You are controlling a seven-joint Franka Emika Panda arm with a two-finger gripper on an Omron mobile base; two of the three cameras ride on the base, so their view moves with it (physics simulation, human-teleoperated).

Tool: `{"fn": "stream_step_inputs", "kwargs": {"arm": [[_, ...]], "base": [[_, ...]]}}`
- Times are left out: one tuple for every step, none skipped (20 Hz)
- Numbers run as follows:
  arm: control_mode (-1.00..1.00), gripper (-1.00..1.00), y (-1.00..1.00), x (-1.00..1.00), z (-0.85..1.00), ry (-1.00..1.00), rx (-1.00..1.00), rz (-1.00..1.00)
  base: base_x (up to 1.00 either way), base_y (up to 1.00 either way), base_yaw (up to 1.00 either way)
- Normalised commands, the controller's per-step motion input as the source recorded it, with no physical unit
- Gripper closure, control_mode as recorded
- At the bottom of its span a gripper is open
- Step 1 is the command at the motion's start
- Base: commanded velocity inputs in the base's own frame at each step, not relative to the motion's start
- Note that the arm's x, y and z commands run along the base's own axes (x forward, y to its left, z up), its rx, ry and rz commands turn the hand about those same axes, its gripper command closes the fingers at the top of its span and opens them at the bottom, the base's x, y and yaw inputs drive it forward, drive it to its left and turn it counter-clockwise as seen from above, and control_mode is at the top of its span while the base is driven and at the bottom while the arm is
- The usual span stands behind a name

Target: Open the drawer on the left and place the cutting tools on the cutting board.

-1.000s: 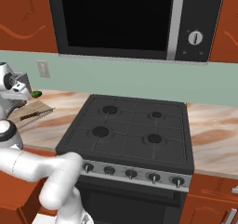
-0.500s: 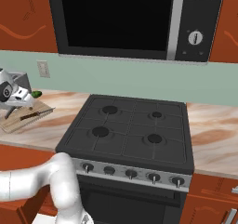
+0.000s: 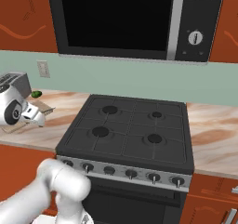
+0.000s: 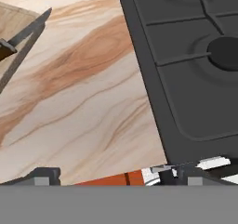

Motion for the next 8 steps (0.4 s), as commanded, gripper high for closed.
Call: {"fn": "stream_step_inputs", "kwargs": {"arm": [[-1.00, -1.00, -1.00, -1.00, 0.59, 0.08, 0.01, -0.24], [-1.00, -1.00, -1.00, -1.00, 0.69, 0.05, 0.01, -0.24], [-1.00, -1.00, -1.00, -1.00, 0.81, 0.03, 0.09, -0.25], [-1.00, -1.00, -1.00, -1.00, 0.86, 0.00, 0.10, -0.28], [-1.00, -1.00, -1.00, -0.99, 1.00, 0.03, 0.12, -0.30], [-1.00, -1.00, -1.00, -0.94, 1.00, 0.00, 0.13, -0.28], [-1.00, -1.00, -1.00, -0.93, 1.00, 0.00, 0.16, -0.26], [-1.00, -1.00, -1.00, -0.88, 1.00, 0.00, 0.15, -0.26]], "base": [[0.00, 0.00, 0.00], [0.00, 0.00, 0.00], [0.00, 0.00, 0.00], [0.00, 0.00, 0.00], [0.00, 0.00, 0.00], [0.00, 0.00, 0.00], [0.00, 0.00, 0.00], [0.00, 0.00, 0.00]]}}
